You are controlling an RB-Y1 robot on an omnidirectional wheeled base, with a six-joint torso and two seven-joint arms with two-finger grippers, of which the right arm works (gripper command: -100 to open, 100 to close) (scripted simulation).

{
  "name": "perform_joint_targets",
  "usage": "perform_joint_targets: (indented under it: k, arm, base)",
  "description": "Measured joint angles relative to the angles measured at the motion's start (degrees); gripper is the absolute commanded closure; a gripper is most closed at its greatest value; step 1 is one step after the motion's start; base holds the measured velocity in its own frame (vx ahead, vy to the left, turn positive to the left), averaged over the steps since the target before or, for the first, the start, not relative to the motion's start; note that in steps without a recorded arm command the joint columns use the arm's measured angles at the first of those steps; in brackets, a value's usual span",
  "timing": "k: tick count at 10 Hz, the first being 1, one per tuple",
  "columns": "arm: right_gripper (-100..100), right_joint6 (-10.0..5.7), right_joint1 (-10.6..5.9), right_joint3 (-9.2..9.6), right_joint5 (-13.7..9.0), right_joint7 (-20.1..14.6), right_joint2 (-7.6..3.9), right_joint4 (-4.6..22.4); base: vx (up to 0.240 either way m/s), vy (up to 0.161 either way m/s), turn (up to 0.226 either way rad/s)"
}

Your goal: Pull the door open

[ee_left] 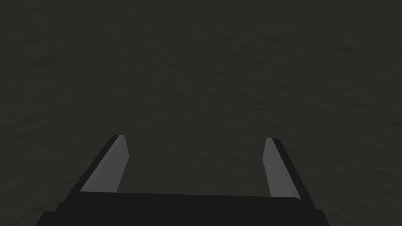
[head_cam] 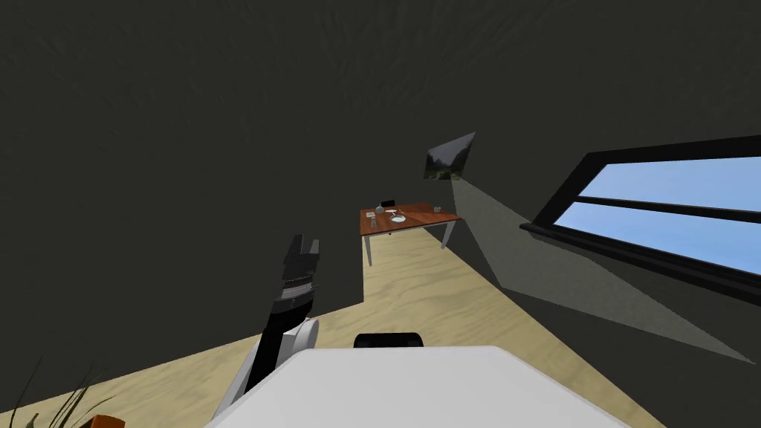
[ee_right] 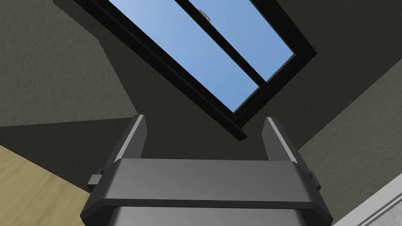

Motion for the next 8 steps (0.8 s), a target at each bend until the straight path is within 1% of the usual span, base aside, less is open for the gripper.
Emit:
perform_joint_targets:
  k: [1,2,3,6,7,8]
  arm:
    - [-100,0.07,-0.20,-0.73,0.1,-0.7,0.10,0.3]
    - [-100,-0.05,-0.45,-1.36,0.2,-1.3,-0.21,1.2]
    - [-100,-0.18,-0.65,-2.08,0.3,-1.9,-0.08,1.7]
    - [-100,-1.14,-1.88,-4.73,0.7,-3.7,-0.46,5.0]
    - [-100,-1.13,-2.18,-5.57,0.9,-4.4,-0.47,5.6]
    - [-100,-1.16,-2.48,-6.43,1.0,-5.2,-0.50,6.3]
  base:
    - [-0.011,-0.008,-0.215]
    - [-0.012,-0.014,-0.251]
    - [-0.016,-0.020,-0.342]
    - [-0.019,-0.020,-0.305]
    - [-0.018,-0.023,-0.285]
    - [-0.014,-0.028,-0.363]
